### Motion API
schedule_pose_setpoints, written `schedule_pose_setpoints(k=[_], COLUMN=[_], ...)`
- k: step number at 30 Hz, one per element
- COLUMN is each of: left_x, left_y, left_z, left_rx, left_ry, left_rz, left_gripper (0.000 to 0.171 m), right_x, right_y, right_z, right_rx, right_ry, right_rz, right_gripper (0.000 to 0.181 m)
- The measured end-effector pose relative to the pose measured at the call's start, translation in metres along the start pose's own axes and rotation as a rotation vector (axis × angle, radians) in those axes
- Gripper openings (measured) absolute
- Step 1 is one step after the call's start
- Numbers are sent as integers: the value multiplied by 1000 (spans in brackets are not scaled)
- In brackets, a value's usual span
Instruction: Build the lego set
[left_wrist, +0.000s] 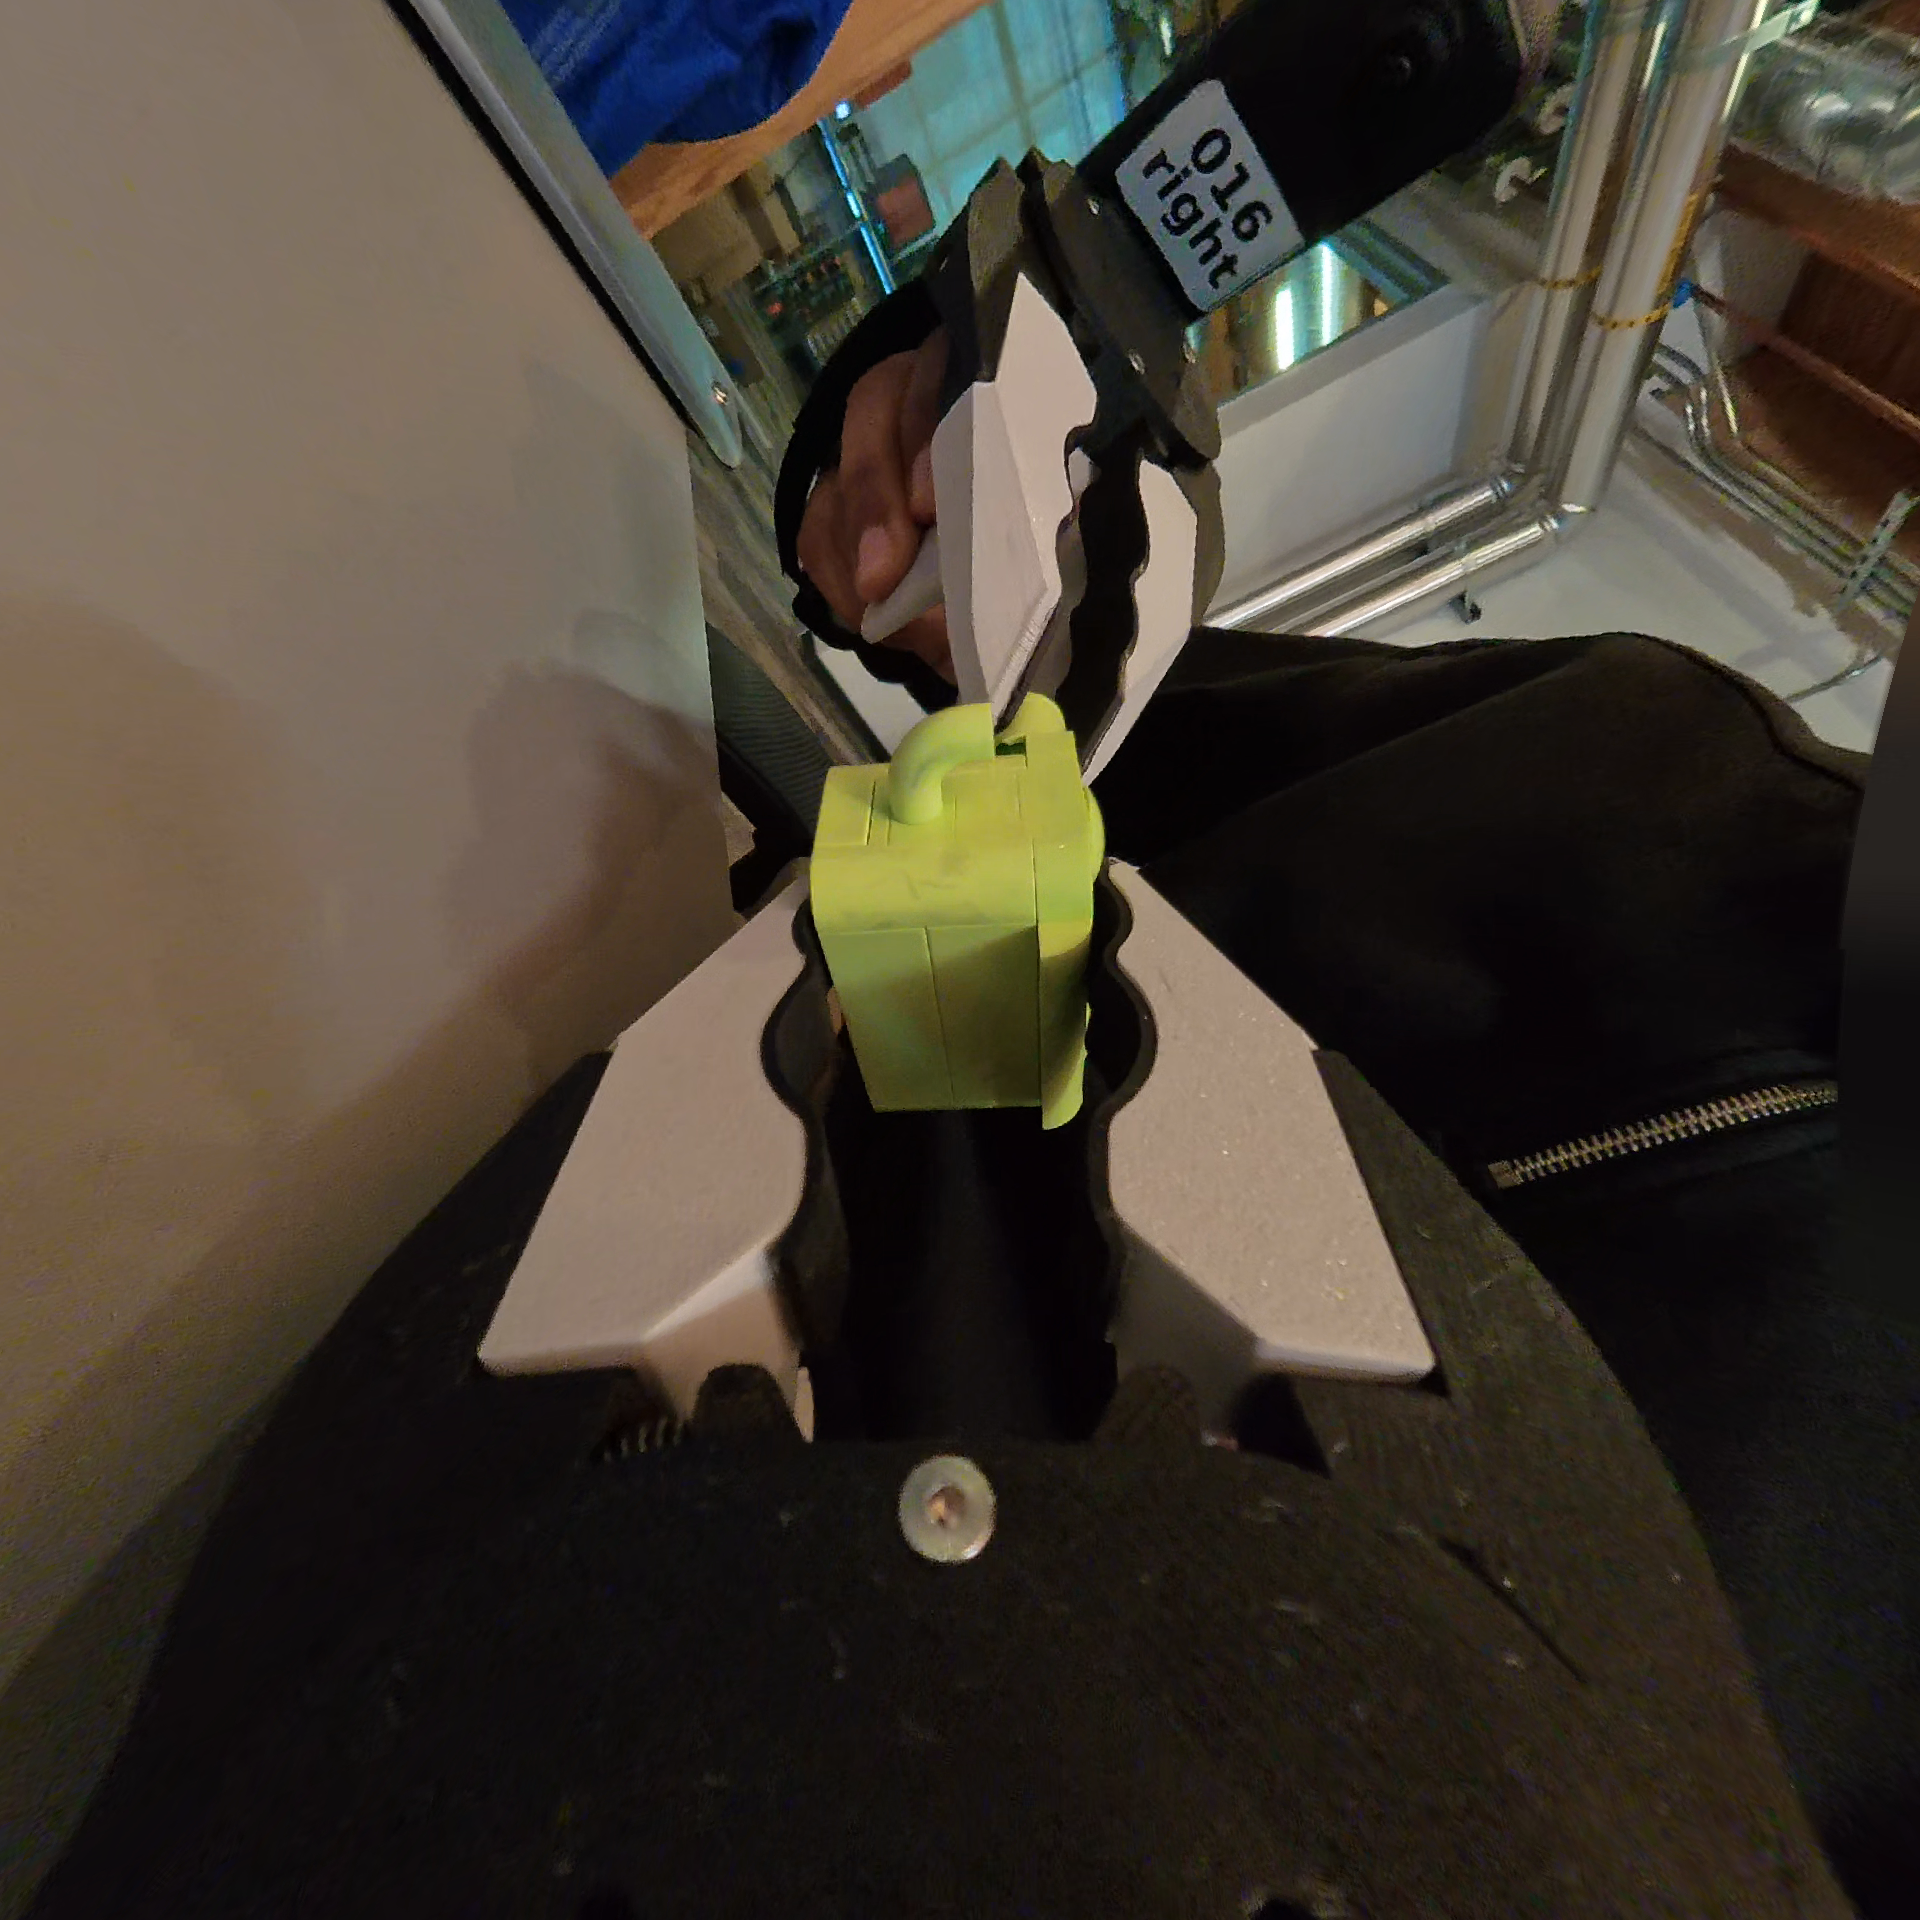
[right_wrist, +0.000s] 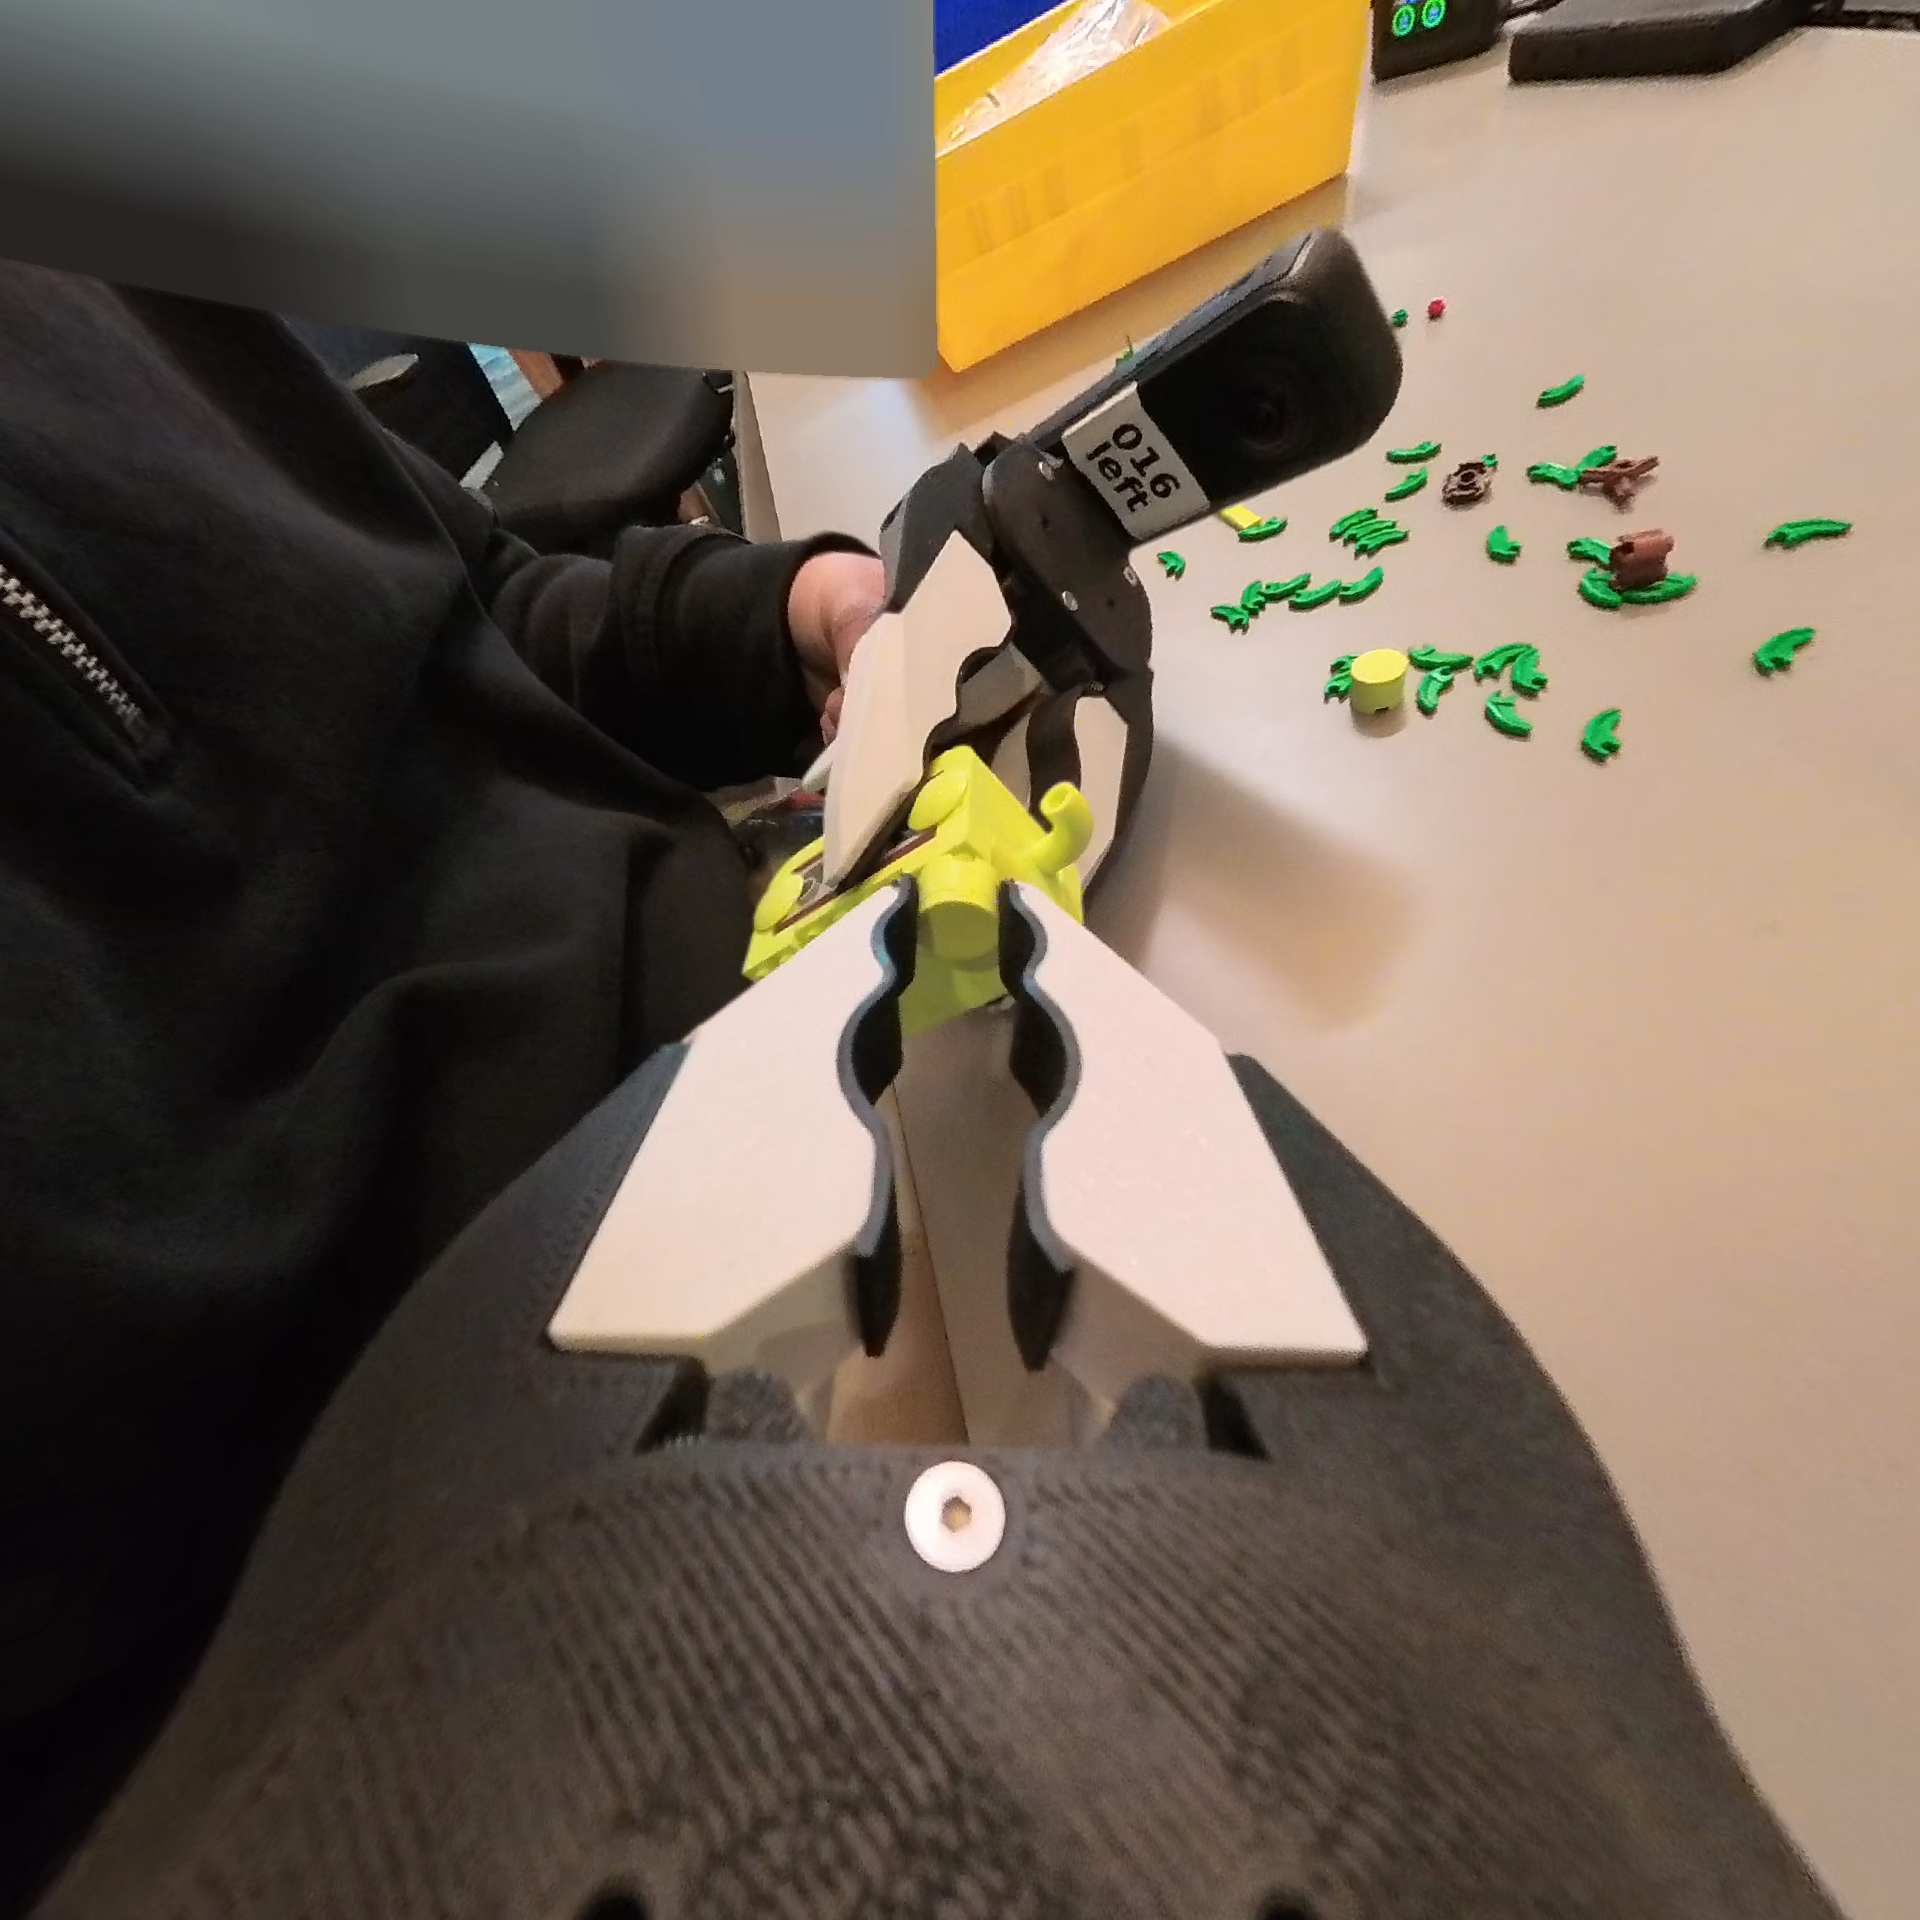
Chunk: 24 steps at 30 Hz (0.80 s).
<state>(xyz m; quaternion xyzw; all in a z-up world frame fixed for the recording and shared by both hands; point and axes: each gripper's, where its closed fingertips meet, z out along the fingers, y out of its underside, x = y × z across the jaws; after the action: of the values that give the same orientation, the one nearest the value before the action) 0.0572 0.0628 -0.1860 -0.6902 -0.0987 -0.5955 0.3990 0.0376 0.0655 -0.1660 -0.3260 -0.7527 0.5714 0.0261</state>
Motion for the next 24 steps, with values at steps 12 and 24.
schedule_pose_setpoints(k=[12, 24], left_x=[5, -7], left_y=[-41, -87], left_z=[-27, -102], left_rx=[240, 458], left_ry=[-238, -1157], left_rz=[426, 1037], left_gripper=[46, 48], right_x=[25, 38], right_y=[-41, -69], right_z=[-13, 4], right_rx=[245, 489], right_ry=[137, 462], right_rz=[17, -160], right_gripper=[60, 70])
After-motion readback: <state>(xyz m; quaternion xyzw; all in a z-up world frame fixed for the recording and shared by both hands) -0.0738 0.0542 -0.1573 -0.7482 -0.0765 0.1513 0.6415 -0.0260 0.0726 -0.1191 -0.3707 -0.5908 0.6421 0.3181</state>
